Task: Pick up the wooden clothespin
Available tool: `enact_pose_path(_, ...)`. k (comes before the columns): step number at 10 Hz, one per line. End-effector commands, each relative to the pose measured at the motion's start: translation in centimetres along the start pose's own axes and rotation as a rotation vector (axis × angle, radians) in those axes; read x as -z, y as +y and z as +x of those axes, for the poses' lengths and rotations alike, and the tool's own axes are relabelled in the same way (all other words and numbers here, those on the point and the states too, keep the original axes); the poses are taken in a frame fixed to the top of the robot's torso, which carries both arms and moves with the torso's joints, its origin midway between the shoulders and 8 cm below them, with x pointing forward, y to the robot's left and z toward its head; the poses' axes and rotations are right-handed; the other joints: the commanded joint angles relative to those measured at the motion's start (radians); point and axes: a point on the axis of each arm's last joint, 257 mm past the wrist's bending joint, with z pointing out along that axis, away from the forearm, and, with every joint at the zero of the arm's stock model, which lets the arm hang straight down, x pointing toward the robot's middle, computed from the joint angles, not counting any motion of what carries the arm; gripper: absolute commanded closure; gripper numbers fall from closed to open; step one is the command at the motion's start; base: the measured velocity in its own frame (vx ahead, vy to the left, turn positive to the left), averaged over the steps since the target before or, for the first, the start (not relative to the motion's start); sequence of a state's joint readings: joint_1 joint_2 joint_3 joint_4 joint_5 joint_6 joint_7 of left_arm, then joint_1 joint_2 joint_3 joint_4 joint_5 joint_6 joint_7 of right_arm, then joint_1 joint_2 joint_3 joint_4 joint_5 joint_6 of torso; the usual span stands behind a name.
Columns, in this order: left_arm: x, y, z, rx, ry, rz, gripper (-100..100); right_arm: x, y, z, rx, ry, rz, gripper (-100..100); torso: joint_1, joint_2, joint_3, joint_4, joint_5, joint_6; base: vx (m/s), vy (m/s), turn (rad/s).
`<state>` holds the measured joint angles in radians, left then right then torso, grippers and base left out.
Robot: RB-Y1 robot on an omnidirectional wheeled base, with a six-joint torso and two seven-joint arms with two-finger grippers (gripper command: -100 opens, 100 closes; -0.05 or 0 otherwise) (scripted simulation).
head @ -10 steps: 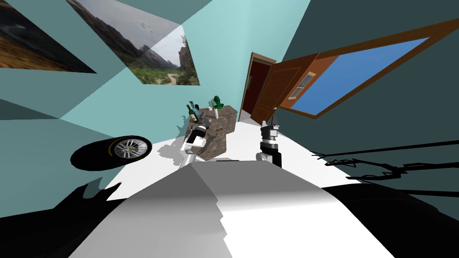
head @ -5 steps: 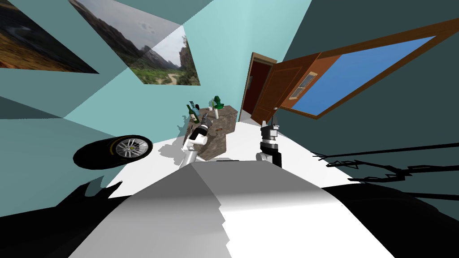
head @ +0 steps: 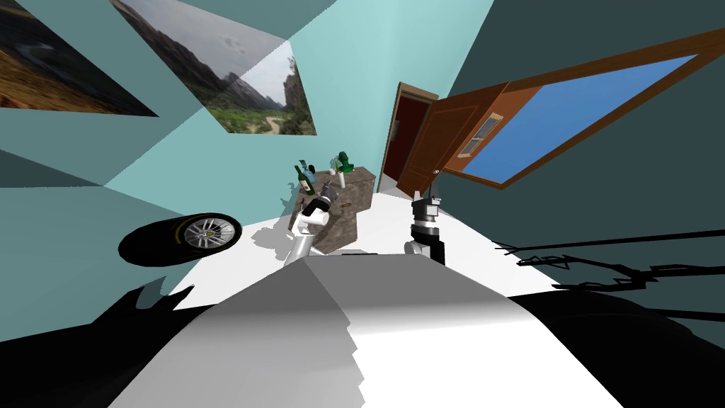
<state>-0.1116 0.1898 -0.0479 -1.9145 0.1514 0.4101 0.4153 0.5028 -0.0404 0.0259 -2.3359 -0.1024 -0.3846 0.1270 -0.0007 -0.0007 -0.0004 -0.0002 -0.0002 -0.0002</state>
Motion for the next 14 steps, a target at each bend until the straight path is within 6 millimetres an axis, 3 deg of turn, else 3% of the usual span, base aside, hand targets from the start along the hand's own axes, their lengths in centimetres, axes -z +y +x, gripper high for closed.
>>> enact_pose_path(1, -1.1, 1.2, 0.0, 0.032, -0.007, -0.053, -100, 0.0, 0.0, 0.0, 0.0, 0.0, 0.0, 0, 0.0, 0.0, 0.0, 0.0, 0.0, 0.0, 0.016, -0.017, 0.033)
enact_pose_path(10, -3.2, 6.8, -0.5, 0.108, -0.072, -0.291, -100, 0.0, 0.0, 0.0, 0.0, 0.0, 0.0, 0, 0.0, 0.0, 0.0, 0.0, 0.0, 0.0, 0.016, -0.014, 0.016)
enact_pose_path(14, -3.3, 9.3, -1.0, 0.126, -0.108, -0.397, -100, 0.0, 0.0, 0.0, 0.0, 0.0, 0.0, 0, 0.0, -0.001, -0.001, 0.0, 0.0, 0.0, 0.023, -0.014, 0.013)
